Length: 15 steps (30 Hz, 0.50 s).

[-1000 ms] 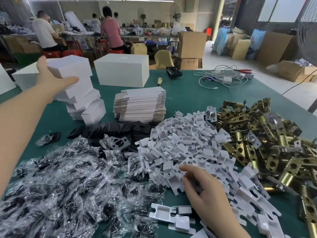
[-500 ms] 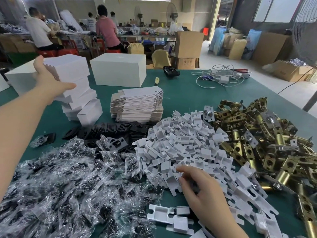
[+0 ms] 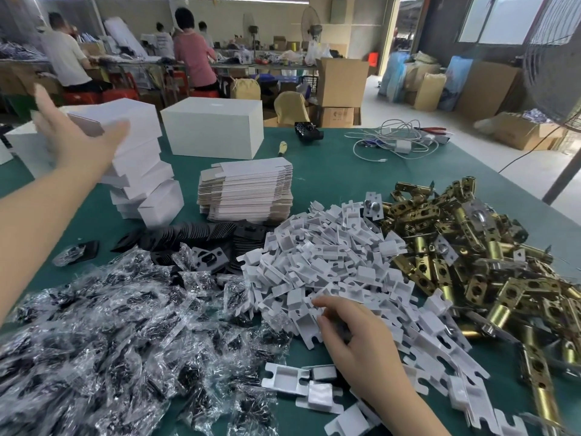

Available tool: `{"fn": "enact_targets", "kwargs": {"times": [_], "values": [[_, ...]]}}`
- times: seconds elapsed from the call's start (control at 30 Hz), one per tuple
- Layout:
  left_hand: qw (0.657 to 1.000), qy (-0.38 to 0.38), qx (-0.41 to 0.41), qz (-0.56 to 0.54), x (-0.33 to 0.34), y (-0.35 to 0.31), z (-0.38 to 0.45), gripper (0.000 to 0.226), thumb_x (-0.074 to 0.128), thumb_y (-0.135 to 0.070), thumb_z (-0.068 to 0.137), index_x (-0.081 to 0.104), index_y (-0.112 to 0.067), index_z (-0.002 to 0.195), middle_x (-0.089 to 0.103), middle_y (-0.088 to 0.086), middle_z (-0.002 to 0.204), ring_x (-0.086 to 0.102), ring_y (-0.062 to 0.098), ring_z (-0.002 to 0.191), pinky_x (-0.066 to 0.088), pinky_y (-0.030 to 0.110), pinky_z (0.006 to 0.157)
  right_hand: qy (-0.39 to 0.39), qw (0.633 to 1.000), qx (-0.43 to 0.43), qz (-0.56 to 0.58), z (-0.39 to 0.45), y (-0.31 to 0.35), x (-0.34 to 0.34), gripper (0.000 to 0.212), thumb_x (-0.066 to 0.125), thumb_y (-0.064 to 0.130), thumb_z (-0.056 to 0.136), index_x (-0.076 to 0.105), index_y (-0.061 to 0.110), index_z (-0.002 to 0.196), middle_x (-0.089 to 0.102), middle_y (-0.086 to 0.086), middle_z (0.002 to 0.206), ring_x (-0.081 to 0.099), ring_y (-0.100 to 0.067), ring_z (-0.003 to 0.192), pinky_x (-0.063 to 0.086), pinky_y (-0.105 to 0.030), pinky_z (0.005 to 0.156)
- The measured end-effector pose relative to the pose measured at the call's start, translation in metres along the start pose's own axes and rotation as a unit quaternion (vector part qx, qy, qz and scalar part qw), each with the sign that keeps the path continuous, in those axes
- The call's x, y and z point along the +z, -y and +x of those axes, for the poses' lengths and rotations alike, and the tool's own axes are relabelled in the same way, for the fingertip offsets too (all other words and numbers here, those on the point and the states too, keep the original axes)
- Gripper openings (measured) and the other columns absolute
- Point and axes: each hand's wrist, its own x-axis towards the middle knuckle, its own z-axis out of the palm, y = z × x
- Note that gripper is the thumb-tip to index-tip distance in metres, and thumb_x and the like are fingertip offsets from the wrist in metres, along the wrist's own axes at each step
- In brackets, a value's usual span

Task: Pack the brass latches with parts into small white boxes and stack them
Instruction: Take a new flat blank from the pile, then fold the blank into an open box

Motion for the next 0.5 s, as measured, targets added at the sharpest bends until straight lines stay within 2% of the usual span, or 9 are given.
{"fn": "enact_targets", "kwargs": {"times": [0.03, 0.1, 0.13, 0.17, 0.23, 0.33, 0.47, 0.5], "values": [[0.998, -0.063, 0.021, -0.007, 0.0, -0.013, -0.009, 0.103, 0.054, -0.07, 0.073, 0.017, -0.023, 0.157, 0.029, 0.01, 0.158, 0.035, 0.025, 0.142, 0.03, 0.04, 0.117, -0.001, 1.0, -0.002, -0.003, 0.0, 0.0, 0.0, 0.025, 0.061, 0.03, 0.095, 0.062, 0.044, 0.114, 0.061, 0.021, 0.085, 0.057, -0.006, 0.086, 0.046, -0.016, 0.069], [0.966, -0.178, 0.185, 0.023, 0.008, -0.041, -0.034, 0.067, 0.045, -0.05, 0.085, 0.041, -0.02, 0.145, 0.042, 0.012, 0.146, 0.041, 0.026, 0.134, 0.028, 0.024, 0.106, -0.002, 1.0, -0.003, -0.009, 0.001, 0.001, 0.0, 0.025, 0.06, 0.03, 0.095, 0.062, 0.044, 0.115, 0.061, 0.021, 0.086, 0.056, -0.004, 0.088, 0.046, -0.015, 0.069], [0.939, -0.199, 0.276, 0.04, 0.015, -0.056, -0.05, 0.051, 0.046, -0.039, 0.088, 0.051, -0.018, 0.135, 0.048, 0.015, 0.137, 0.044, 0.029, 0.127, 0.027, 0.022, 0.099, 0.001, 1.0, -0.004, -0.009, 0.001, 0.002, 0.001, 0.025, 0.06, 0.029, 0.095, 0.062, 0.043, 0.115, 0.061, 0.022, 0.087, 0.056, -0.003, 0.089, 0.047, -0.017, 0.07], [0.918, -0.183, 0.348, 0.055, 0.024, -0.069, -0.067, 0.04, 0.047, -0.032, 0.089, 0.056, -0.016, 0.125, 0.052, 0.018, 0.128, 0.046, 0.032, 0.121, 0.028, 0.024, 0.094, 0.003, 1.0, -0.005, -0.011, 0.001, 0.002, 0.0, 0.025, 0.059, 0.029, 0.095, 0.062, 0.043, 0.116, 0.061, 0.022, 0.087, 0.056, -0.003, 0.09, 0.047, -0.018, 0.07], [0.891, -0.077, 0.433, 0.117, 0.047, -0.085, -0.094, 0.031, 0.051, -0.025, 0.09, 0.06, -0.011, 0.116, 0.053, 0.02, 0.118, 0.048, 0.036, 0.112, 0.033, 0.035, 0.092, 0.004, 1.0, -0.009, -0.019, 0.002, 0.003, 0.0, 0.024, 0.059, 0.03, 0.096, 0.062, 0.042, 0.116, 0.061, 0.023, 0.089, 0.055, -0.001, 0.092, 0.047, -0.018, 0.072], [0.866, 0.107, 0.418, 0.253, 0.082, -0.081, -0.123, 0.029, 0.053, -0.018, 0.093, 0.061, -0.01, 0.119, 0.053, 0.016, 0.121, 0.049, 0.035, 0.113, 0.038, 0.046, 0.095, 0.003, 1.0, -0.013, -0.022, 0.002, 0.003, 0.0, 0.024, 0.058, 0.03, 0.096, 0.061, 0.043, 0.115, 0.059, 0.026, 0.089, 0.054, -0.001, 0.092, 0.046, -0.015, 0.071], [0.84, 0.207, 0.378, 0.328, 0.117, -0.062, -0.141, 0.042, 0.041, -0.024, 0.103, 0.04, -0.013, 0.143, 0.045, 0.012, 0.146, 0.048, 0.033, 0.128, 0.036, 0.046, 0.104, -0.005, 1.0, -0.018, -0.018, 0.003, 0.002, 0.002, 0.023, 0.058, 0.032, 0.095, 0.061, 0.044, 0.115, 0.06, 0.024, 0.084, 0.055, -0.003, 0.089, 0.043, -0.013, 0.066], [0.833, 0.226, 0.366, 0.348, 0.12, -0.06, -0.142, 0.043, 0.042, -0.023, 0.104, 0.037, -0.013, 0.146, 0.048, 0.012, 0.146, 0.05, 0.034, 0.127, 0.037, 0.046, 0.103, -0.006, 1.0, -0.019, -0.021, 0.003, 0.002, 0.002, 0.023, 0.059, 0.032, 0.096, 0.061, 0.043, 0.115, 0.059, 0.024, 0.084, 0.055, -0.003, 0.088, 0.043, -0.013, 0.066]]}}
